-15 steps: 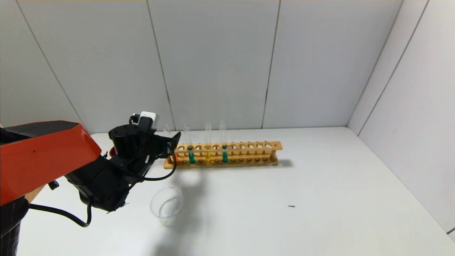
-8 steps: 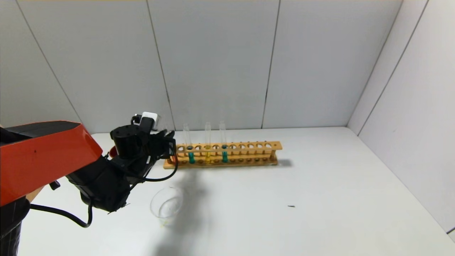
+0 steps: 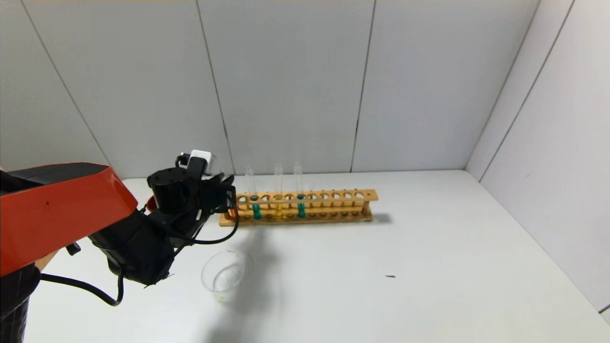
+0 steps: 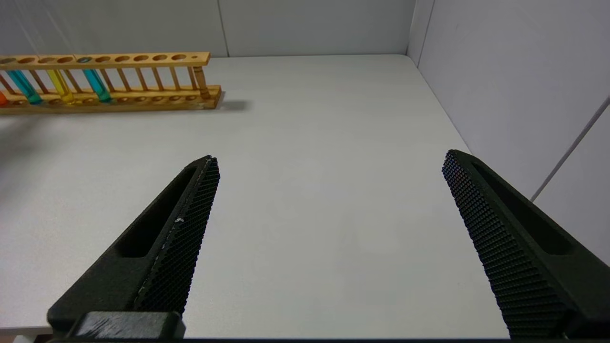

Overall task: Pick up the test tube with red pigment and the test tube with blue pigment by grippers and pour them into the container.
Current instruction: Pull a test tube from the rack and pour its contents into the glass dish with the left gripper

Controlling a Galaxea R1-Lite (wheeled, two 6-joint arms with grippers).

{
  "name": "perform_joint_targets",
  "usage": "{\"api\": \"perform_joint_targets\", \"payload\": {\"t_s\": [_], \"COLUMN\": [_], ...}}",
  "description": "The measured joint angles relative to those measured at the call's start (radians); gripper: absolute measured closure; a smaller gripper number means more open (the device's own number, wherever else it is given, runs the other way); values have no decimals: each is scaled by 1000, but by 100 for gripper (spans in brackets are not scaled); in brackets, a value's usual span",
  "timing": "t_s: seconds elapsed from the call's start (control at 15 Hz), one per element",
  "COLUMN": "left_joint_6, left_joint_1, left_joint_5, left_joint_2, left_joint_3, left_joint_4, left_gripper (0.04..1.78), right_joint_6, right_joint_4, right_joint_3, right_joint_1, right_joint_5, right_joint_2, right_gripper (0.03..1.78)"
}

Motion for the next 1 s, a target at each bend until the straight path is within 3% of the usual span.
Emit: {"api": "perform_joint_targets", "payload": {"t_s": [1.0], "left_joint_6": [9], "left_joint_1": [0], "left_joint_5": [22], "left_joint_2": [-94], "left_joint_3": [-9], "left_joint_4": [54], "left_gripper": [150], "right_joint_6": [0], "right_joint_4": [0], "right_joint_3": [0], "right_joint_1": [0], "right_joint_5": [0], "right_joint_2": [0], "right_gripper": [10]}}
